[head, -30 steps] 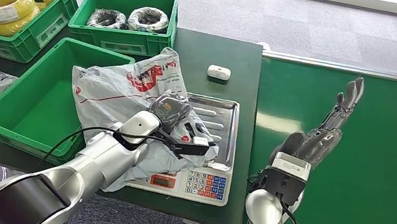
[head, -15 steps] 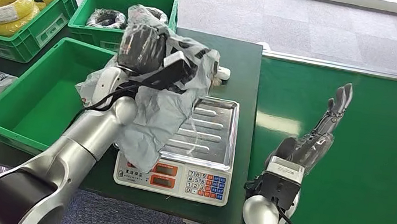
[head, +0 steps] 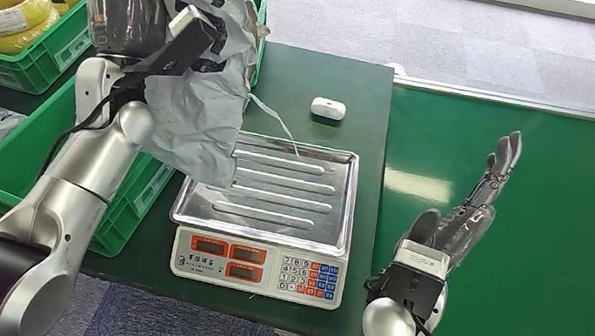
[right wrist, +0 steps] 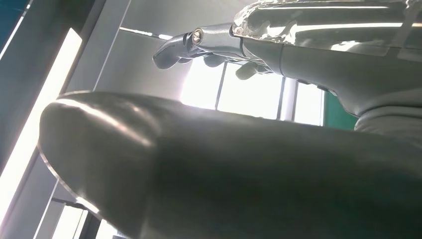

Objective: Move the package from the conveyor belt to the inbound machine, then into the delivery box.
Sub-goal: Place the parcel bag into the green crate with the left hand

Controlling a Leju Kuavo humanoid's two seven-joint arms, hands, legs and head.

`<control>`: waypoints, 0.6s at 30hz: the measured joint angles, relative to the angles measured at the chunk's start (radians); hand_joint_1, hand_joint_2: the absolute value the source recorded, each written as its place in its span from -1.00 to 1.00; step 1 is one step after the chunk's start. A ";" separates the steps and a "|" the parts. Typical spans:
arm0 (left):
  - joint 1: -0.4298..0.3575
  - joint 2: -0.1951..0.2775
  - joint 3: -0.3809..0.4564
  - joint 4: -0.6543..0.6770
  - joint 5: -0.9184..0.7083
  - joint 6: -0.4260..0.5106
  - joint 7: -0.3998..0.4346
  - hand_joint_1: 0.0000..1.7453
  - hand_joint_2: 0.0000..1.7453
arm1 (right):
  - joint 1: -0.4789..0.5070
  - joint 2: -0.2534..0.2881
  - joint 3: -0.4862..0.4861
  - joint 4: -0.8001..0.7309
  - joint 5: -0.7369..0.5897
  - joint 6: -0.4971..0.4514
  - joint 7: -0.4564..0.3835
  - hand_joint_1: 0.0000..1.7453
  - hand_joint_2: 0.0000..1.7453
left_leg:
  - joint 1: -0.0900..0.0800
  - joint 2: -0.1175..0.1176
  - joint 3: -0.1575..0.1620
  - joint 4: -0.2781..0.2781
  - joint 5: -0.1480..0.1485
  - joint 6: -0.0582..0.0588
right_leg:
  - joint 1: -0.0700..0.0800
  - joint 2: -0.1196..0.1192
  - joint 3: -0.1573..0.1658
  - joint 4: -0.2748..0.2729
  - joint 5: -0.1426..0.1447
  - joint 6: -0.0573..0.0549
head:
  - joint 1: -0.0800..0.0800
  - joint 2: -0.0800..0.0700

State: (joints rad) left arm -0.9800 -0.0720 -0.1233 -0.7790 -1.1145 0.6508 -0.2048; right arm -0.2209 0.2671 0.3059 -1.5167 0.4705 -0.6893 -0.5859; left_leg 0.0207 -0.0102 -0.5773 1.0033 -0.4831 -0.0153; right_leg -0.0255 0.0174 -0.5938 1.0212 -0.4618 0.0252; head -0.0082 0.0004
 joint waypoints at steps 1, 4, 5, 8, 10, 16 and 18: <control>-0.006 0.012 0.006 0.007 -0.045 0.007 0.033 0.80 1.00 | 0.000 0.000 0.000 0.000 0.002 0.000 0.000 -1.00 -1.00 | 0.000 0.000 0.000 0.000 0.000 0.000 | 0.000 0.000 0.000 0.000 0.000 0.000 | 0.000 0.000; -0.036 0.053 0.024 0.051 -0.189 0.010 0.132 0.81 1.00 | 0.000 0.000 0.000 0.000 0.006 0.000 0.002 -1.00 -1.00 | 0.000 0.000 0.000 0.000 0.000 0.000 | 0.000 0.000 0.000 0.000 0.000 0.000 | 0.000 0.000; -0.049 0.071 0.030 0.073 -0.238 0.007 0.166 0.80 1.00 | 0.001 0.000 0.000 0.000 0.007 0.000 0.003 -1.00 -1.00 | 0.000 0.000 0.000 0.000 0.000 0.000 | 0.000 0.000 0.000 0.000 0.000 0.000 | 0.000 0.000; -0.085 0.125 0.048 0.155 -0.361 -0.005 0.250 0.78 1.00 | 0.008 -0.002 0.000 0.000 0.009 0.000 0.004 -1.00 -1.00 | 0.000 0.001 0.000 0.000 0.000 0.000 | 0.000 0.000 0.000 0.000 0.000 0.000 | 0.000 0.000; -0.104 0.157 0.056 0.206 -0.407 -0.025 0.297 0.78 1.00 | 0.015 -0.004 0.000 0.000 0.010 0.000 0.004 -1.00 -1.00 | 0.000 0.001 0.000 0.000 0.000 0.000 | 0.000 0.000 -0.001 0.000 0.000 0.000 | 0.000 0.000; -0.122 0.235 0.059 0.311 -0.442 -0.062 0.371 0.80 1.00 | 0.031 -0.007 -0.001 0.000 0.007 -0.001 0.004 -1.00 -1.00 | 0.000 0.001 0.000 0.000 0.000 0.000 | 0.000 0.000 -0.001 0.000 0.000 0.000 | 0.000 0.000; -0.125 0.248 0.058 0.329 -0.443 -0.072 0.384 0.81 1.00 | 0.031 -0.008 -0.001 0.000 0.007 -0.001 0.004 -1.00 -1.00 | 0.000 0.000 -0.001 0.000 0.000 0.000 | 0.000 0.000 -0.001 0.000 0.000 0.000 | 0.000 0.000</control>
State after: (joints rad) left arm -1.1049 0.1760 -0.0652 -0.4495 -1.5572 0.5785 0.1793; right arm -0.1895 0.2592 0.3052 -1.5167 0.4772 -0.6905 -0.5821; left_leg 0.0205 -0.0101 -0.5779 1.0034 -0.4830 -0.0155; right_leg -0.0256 0.0174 -0.5947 1.0216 -0.4620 0.0250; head -0.0079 0.0004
